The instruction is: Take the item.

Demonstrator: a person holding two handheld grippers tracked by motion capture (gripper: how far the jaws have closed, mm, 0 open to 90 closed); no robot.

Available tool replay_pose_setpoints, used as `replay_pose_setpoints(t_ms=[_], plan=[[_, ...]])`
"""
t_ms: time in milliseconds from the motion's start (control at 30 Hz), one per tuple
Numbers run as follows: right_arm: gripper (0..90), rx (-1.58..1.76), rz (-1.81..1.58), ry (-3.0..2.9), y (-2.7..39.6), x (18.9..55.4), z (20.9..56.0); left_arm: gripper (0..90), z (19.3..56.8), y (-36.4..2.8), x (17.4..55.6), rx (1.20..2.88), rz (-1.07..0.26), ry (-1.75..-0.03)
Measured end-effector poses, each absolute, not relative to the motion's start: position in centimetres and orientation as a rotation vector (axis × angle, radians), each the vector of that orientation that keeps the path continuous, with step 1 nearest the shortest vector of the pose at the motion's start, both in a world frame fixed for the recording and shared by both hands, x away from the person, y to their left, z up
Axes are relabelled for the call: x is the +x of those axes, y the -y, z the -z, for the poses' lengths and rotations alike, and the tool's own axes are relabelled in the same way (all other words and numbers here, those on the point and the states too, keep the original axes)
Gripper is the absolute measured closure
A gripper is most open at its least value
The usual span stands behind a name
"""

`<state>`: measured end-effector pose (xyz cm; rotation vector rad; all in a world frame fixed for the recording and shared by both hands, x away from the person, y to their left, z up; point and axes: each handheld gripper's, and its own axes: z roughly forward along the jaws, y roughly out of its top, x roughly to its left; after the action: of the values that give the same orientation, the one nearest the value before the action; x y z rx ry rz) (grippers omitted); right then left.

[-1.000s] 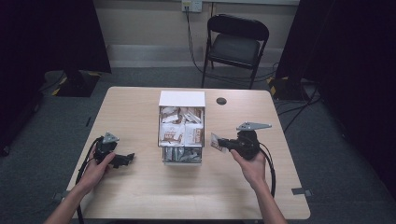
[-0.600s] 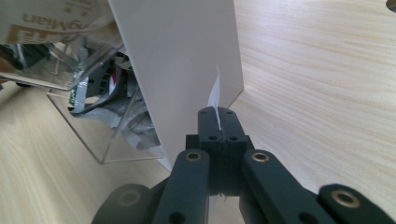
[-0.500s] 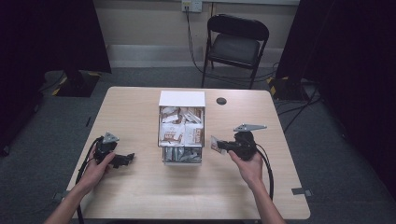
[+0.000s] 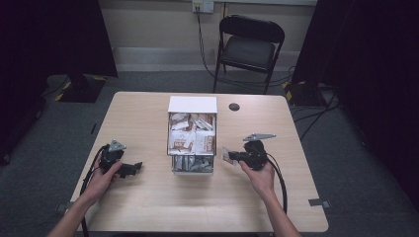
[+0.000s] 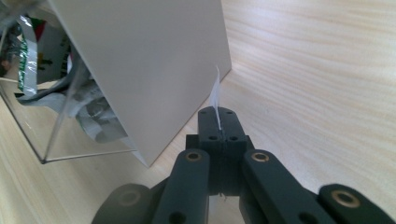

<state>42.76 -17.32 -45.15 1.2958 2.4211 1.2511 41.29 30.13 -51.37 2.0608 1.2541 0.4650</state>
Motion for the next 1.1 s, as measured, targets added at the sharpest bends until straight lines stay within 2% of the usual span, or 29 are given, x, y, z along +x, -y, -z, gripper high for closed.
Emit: replay_pose_setpoints(t_ms=[833, 933, 1000, 1100], plan=[[89.4, 1.398, -1.171, -2.43, 17.7, 44.0, 48.5, 0.0, 51.4, -30.1, 41.3, 2.058, -0.47, -1.255], [84.4, 1.398, -1.141, -2.432, 17.7, 44.1, 48.7, 0.0, 51.4, -30.1, 41.3, 2.058, -0.47, -1.255], [74.3, 1.417, -1.133, -2.415, 17.8, 44.2, 48.9, 0.0, 51.4, -30.1, 41.3, 2.058, -0.47, -1.255], [64.8, 1.433, -1.163, -2.39, 18.1, 44.2, 48.7, 0.0, 51.4, -30.1, 41.3, 2.058, -0.468, -1.253]])
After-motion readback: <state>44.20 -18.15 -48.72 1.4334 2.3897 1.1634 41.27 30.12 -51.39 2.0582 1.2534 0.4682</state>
